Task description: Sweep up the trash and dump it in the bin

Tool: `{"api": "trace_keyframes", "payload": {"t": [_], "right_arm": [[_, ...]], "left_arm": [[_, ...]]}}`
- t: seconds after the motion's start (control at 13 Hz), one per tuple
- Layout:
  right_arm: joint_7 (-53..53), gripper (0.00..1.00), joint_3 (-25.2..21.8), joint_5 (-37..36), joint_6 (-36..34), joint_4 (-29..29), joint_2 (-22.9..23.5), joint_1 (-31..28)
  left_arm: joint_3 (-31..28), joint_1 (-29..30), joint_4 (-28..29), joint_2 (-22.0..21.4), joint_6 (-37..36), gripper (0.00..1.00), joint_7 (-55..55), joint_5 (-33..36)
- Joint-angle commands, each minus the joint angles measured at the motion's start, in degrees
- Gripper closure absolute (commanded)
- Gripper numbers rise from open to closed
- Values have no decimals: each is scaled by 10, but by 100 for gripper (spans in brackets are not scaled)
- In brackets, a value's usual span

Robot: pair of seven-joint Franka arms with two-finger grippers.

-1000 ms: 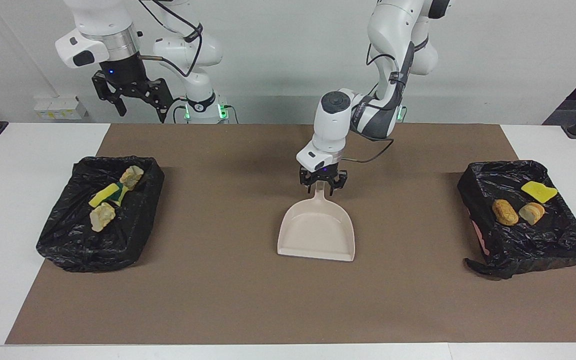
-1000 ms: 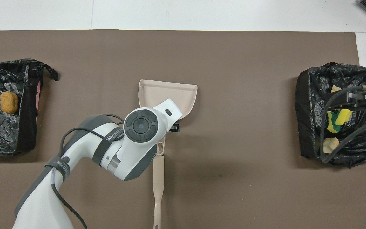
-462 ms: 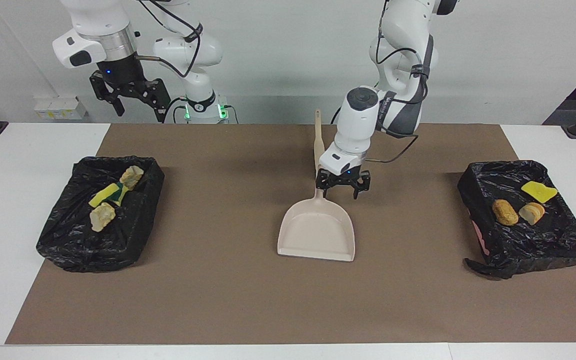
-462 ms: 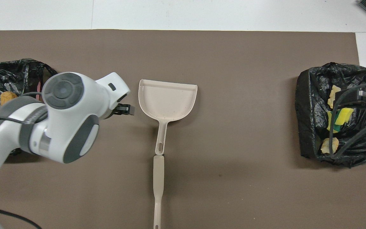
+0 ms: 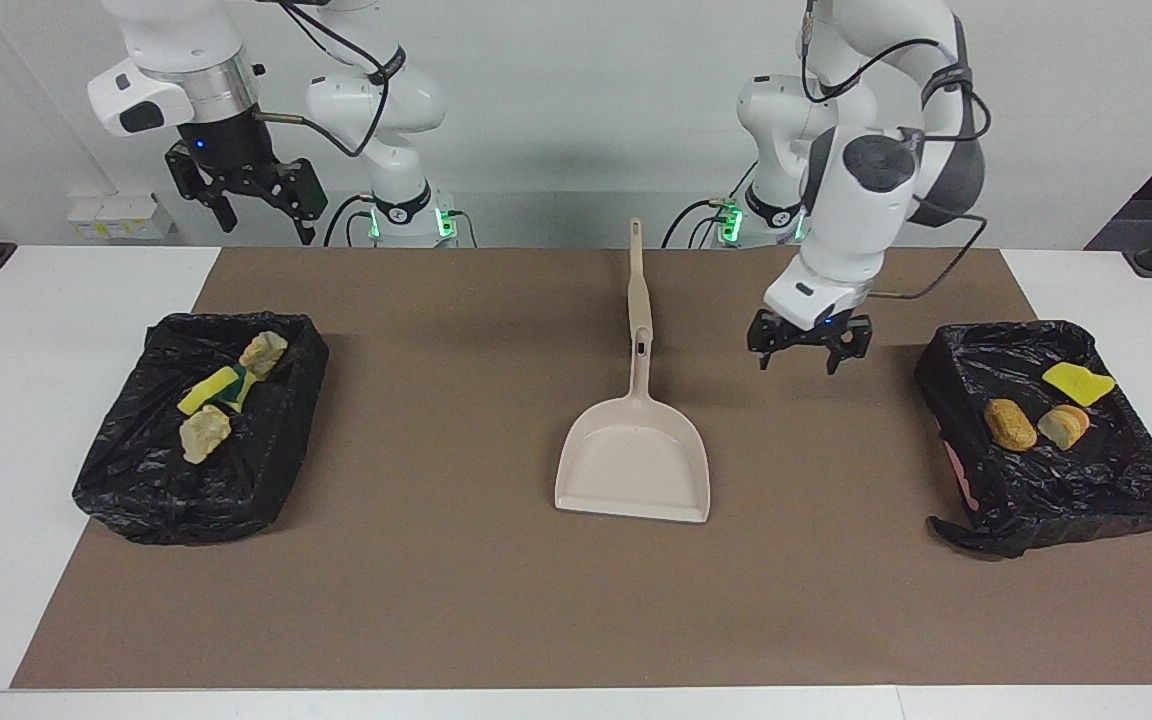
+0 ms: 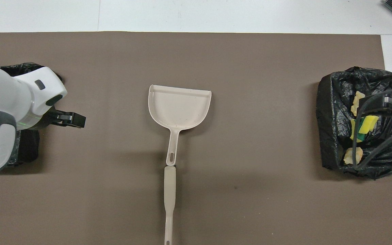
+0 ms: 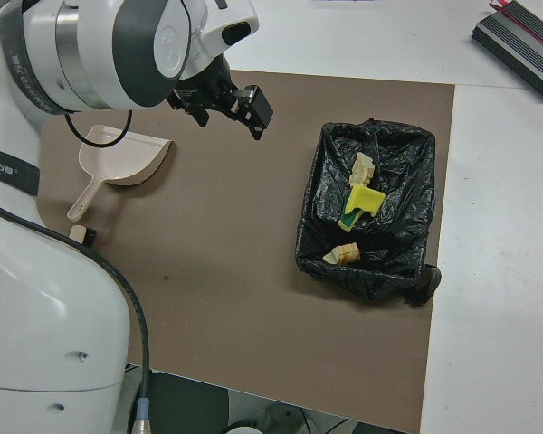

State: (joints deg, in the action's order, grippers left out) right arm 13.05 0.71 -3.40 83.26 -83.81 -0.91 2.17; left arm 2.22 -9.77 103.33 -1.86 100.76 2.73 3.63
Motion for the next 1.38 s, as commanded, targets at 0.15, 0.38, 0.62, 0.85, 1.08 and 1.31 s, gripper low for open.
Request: {"api": "trace_keyframes", "payload": {"t": [0.15, 0.38, 0.62, 0.85, 1.08, 1.31], "right_arm": [[-14, 0, 2, 10, -8, 4, 0, -6], [-14, 0, 2, 10, -8, 4, 0, -6], [-14, 0, 2, 10, -8, 4, 0, -6], [-14, 0, 2, 10, -8, 4, 0, -6], [-14, 0, 2, 10, -8, 4, 0, -6], [-14, 0, 1, 10, -8, 4, 0, -6]], "left_arm": [[2, 32, -64, -16, -69, 0, -4, -10], [2, 32, -115, -22, -108, 0, 1, -35], [-5, 33, -99, -38, -97, 0, -4, -40], [-9, 33, -98, -39, -102, 0, -4, -61], [-11, 33, -106, -41, -117, 0, -12, -56], [-8, 33, -108, -43, -131, 0, -18, -53]]}}
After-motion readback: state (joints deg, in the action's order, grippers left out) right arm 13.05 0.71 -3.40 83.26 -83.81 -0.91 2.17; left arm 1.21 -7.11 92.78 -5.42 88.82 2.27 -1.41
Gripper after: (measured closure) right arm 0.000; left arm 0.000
